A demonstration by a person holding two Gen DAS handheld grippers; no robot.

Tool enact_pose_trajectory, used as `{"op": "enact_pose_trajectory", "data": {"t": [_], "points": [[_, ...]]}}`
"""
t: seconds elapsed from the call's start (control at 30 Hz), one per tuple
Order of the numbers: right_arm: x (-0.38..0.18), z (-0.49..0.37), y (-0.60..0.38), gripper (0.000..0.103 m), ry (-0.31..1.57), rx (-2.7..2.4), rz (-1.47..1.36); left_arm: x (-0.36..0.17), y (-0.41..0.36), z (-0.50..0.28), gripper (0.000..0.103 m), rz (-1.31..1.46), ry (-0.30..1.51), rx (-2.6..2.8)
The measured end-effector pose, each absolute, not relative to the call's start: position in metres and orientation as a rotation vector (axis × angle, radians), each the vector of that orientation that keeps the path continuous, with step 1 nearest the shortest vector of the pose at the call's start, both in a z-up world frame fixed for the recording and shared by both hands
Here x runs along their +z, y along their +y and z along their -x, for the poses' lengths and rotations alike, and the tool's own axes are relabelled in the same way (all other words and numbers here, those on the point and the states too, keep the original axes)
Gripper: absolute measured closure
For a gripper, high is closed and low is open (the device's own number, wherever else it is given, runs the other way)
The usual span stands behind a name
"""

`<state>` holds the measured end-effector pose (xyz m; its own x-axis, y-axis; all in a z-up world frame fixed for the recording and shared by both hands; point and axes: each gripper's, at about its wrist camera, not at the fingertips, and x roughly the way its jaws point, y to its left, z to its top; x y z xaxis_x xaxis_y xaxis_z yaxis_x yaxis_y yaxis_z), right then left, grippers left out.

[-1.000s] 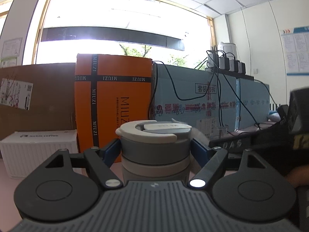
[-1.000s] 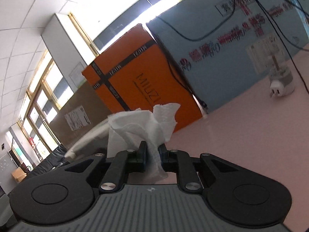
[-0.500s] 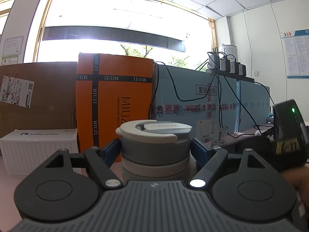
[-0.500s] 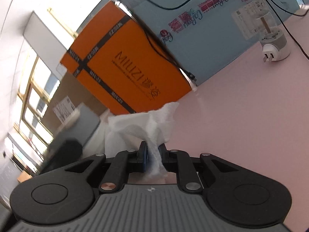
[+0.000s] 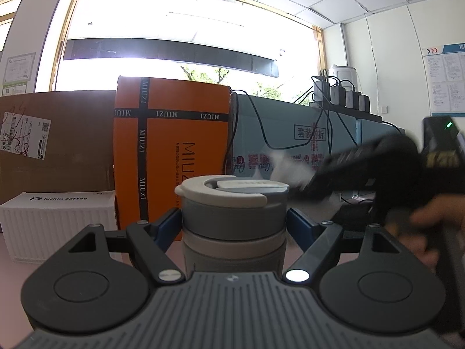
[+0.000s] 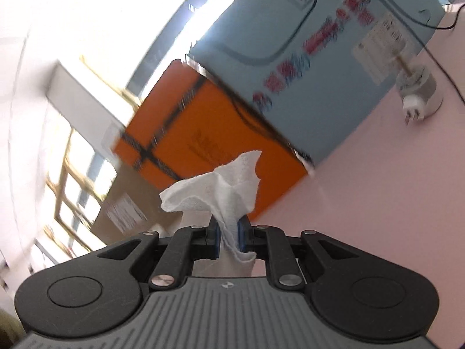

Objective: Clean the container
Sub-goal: 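Pull the right gripper with the tissue back from the mug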

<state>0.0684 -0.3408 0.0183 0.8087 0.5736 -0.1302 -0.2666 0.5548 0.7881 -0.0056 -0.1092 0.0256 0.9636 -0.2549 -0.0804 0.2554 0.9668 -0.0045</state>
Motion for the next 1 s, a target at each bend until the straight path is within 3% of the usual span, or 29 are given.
{"op": "enact_pose_trajectory", "data": {"t": [0.2,0.47,1.0], "points": [[0.035,-0.061,-0.350,0.090,0.303,0.536,-0.891,0.025,-0.109,0.006,0.026,-0.007,0.079,-0.258],[0.005,-0.080,-0.317,0.090,0.499,0.561,-0.838,0.025,-0.109,0.006,0.026,-0.008,0.079,-0.259],[-0.040,-0.080,-0.321,0.090,0.676,0.507,-0.864,0.025,-0.109,0.005,0.026,-0.009,0.078,-0.259]]}}
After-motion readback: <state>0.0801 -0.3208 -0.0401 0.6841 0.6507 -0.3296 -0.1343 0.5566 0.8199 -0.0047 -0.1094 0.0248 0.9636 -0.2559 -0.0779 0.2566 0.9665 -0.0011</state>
